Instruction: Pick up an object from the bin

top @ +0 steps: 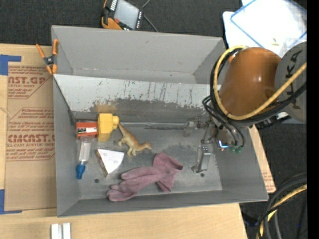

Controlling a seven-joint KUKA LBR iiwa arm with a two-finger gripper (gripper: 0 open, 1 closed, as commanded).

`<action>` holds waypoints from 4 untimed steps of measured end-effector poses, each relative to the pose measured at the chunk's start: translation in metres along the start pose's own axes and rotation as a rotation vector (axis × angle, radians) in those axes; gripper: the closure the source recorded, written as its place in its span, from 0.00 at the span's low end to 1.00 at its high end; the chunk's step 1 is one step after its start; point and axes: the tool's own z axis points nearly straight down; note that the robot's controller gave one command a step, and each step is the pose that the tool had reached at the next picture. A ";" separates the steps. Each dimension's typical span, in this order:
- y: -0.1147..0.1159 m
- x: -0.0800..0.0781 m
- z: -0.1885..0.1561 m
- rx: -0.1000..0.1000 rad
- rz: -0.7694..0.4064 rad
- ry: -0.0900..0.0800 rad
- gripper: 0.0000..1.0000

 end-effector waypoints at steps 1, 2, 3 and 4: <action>0.000 -0.002 -0.004 0.000 0.000 -0.008 0.00; 0.047 0.013 0.105 0.001 -0.237 -0.009 0.00; 0.073 0.020 0.088 0.001 -0.054 -0.018 0.00; 0.091 0.022 0.118 0.000 -0.349 -0.004 0.00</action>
Offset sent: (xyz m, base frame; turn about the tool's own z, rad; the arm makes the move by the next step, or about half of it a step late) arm -0.0211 0.0664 -0.1491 -0.3334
